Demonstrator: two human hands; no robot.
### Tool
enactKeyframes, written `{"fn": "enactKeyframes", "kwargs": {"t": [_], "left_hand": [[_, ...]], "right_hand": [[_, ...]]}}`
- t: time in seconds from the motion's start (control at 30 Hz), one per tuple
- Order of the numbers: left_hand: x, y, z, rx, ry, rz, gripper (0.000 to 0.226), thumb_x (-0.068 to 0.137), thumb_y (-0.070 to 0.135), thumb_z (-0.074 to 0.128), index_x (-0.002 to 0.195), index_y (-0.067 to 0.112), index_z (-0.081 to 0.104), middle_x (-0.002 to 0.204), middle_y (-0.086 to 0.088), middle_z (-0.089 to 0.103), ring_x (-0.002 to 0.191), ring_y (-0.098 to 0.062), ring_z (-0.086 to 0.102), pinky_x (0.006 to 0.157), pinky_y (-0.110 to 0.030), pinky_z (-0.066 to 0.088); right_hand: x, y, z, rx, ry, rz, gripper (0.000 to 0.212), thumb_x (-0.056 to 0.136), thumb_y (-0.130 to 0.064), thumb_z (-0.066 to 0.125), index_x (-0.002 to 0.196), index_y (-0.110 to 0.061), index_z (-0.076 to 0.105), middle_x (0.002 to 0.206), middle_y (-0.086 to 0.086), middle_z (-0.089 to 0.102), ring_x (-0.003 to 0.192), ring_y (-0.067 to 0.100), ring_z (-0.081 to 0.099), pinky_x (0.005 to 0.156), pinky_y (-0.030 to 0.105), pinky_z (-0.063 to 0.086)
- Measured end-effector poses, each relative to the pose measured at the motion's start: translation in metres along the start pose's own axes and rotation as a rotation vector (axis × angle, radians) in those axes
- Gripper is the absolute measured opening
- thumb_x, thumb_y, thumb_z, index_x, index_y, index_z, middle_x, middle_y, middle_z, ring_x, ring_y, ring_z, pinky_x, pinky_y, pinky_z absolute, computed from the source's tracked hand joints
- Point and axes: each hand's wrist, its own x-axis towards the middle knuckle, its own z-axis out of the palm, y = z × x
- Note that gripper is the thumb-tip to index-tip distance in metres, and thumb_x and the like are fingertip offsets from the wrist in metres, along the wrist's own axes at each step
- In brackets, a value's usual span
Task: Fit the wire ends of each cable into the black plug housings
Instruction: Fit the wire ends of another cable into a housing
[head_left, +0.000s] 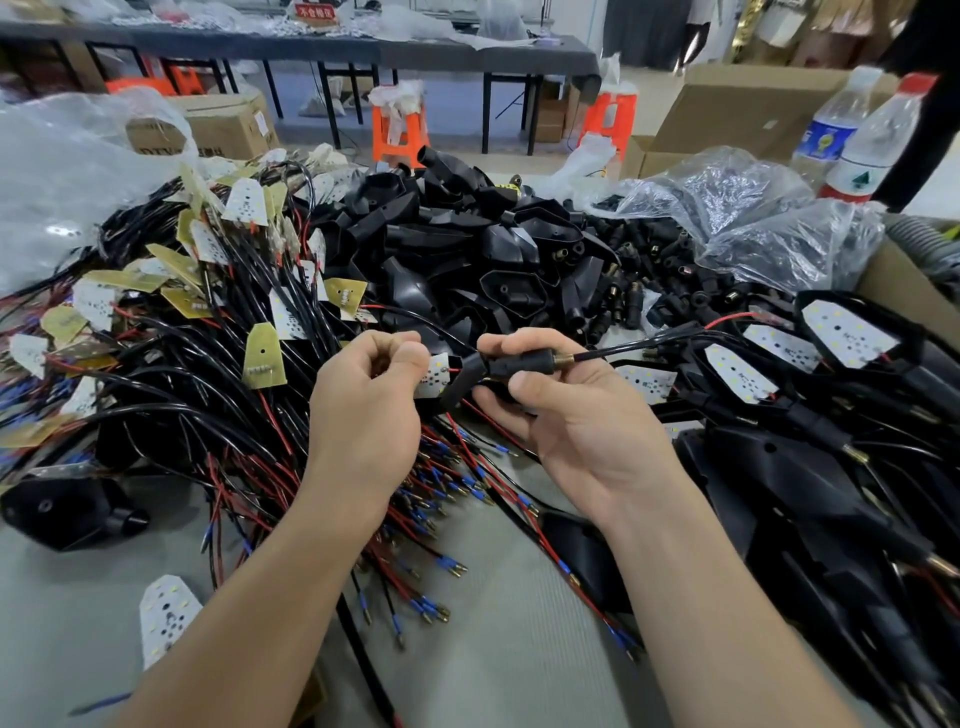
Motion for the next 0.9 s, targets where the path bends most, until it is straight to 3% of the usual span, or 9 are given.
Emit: {"fn": "enactKeyframes", "kwargs": {"t": [0.07,0.17,0.27,0.4,0.5,0.63,0.73,0.8,0.9], "left_hand": [[0.002,0.001,-0.002,-0.010,-0.024,-0.024,0.032,0.098,0.022,0.064,0.070,0.033,0.074,0.109,0.023,0.075,0.098,0.010,0.065,0.089,-0.021,0.043],[0.001,0.003,-0.001,-0.064,-0.112,-0.077,0.040,0.101,0.017,0.063,0.065,0.030,0.075,0.110,0.017,0.077,0.108,-0.009,0.070,0.096,-0.034,0.052],[-0.003,0.006,0.001,-0.105,-0.110,-0.108,0.032,0.099,0.022,0.068,0.069,0.026,0.077,0.102,0.007,0.079,0.100,-0.019,0.074,0.097,-0.043,0.057],[-0.005,0.009,0.003,-0.074,-0.009,-0.045,0.018,0.088,0.026,0.081,0.070,0.024,0.078,0.100,0.020,0.077,0.098,0.005,0.070,0.092,-0.025,0.050],[-0.007,0.011,0.004,-0.140,0.019,-0.144,0.017,0.083,0.029,0.086,0.067,0.026,0.080,0.093,0.016,0.079,0.089,0.007,0.072,0.084,-0.019,0.047],[-0.007,0.016,-0.001,-0.236,-0.037,-0.310,0.022,0.077,0.035,0.086,0.080,0.014,0.081,0.088,-0.001,0.081,0.090,-0.018,0.077,0.095,-0.040,0.056],[-0.007,0.016,-0.002,-0.152,-0.023,-0.242,0.026,0.081,0.032,0.086,0.061,0.023,0.072,0.087,0.002,0.080,0.096,-0.021,0.075,0.101,-0.046,0.054],[-0.008,0.012,0.000,-0.099,0.051,-0.127,0.023,0.082,0.028,0.087,0.067,0.025,0.071,0.090,0.008,0.079,0.092,-0.011,0.074,0.095,-0.041,0.057],[-0.006,0.009,0.002,-0.133,0.015,-0.088,0.018,0.090,0.029,0.080,0.092,0.018,0.066,0.089,0.009,0.075,0.077,-0.006,0.074,0.071,-0.036,0.065]], "right_hand": [[-0.001,-0.001,0.000,-0.019,-0.003,-0.010,0.047,0.089,0.023,0.048,0.081,-0.015,0.075,0.108,0.009,0.076,0.101,0.025,0.073,0.088,0.036,0.061],[-0.002,0.002,0.002,-0.106,0.038,-0.067,0.043,0.083,0.024,0.059,0.073,-0.015,0.076,0.096,0.009,0.077,0.088,0.023,0.074,0.074,0.030,0.061],[-0.002,0.004,0.003,-0.173,0.099,-0.144,0.037,0.075,0.025,0.067,0.069,-0.011,0.075,0.089,0.011,0.078,0.078,0.022,0.075,0.066,0.026,0.058],[0.001,0.003,0.001,-0.224,0.150,-0.228,0.033,0.063,0.017,0.073,0.066,-0.016,0.075,0.088,0.009,0.078,0.081,0.020,0.075,0.067,0.025,0.057],[0.002,0.005,0.000,-0.268,0.160,-0.260,0.028,0.059,0.011,0.071,0.064,-0.017,0.074,0.088,0.008,0.077,0.084,0.021,0.074,0.070,0.026,0.057],[0.001,0.005,0.003,-0.208,0.148,-0.323,0.031,0.062,0.011,0.069,0.062,-0.019,0.073,0.089,0.007,0.077,0.086,0.021,0.074,0.073,0.028,0.057],[0.001,0.006,0.005,-0.120,0.126,-0.308,0.036,0.066,0.016,0.069,0.061,-0.019,0.072,0.091,0.008,0.076,0.090,0.024,0.072,0.079,0.034,0.058],[0.001,0.007,0.006,-0.051,0.111,-0.286,0.041,0.068,0.023,0.068,0.062,-0.017,0.071,0.090,0.008,0.075,0.089,0.025,0.071,0.078,0.032,0.058],[0.001,0.005,0.007,0.035,0.089,-0.277,0.028,0.062,0.012,0.069,0.061,-0.016,0.070,0.090,0.008,0.075,0.089,0.023,0.070,0.076,0.028,0.057]]}}
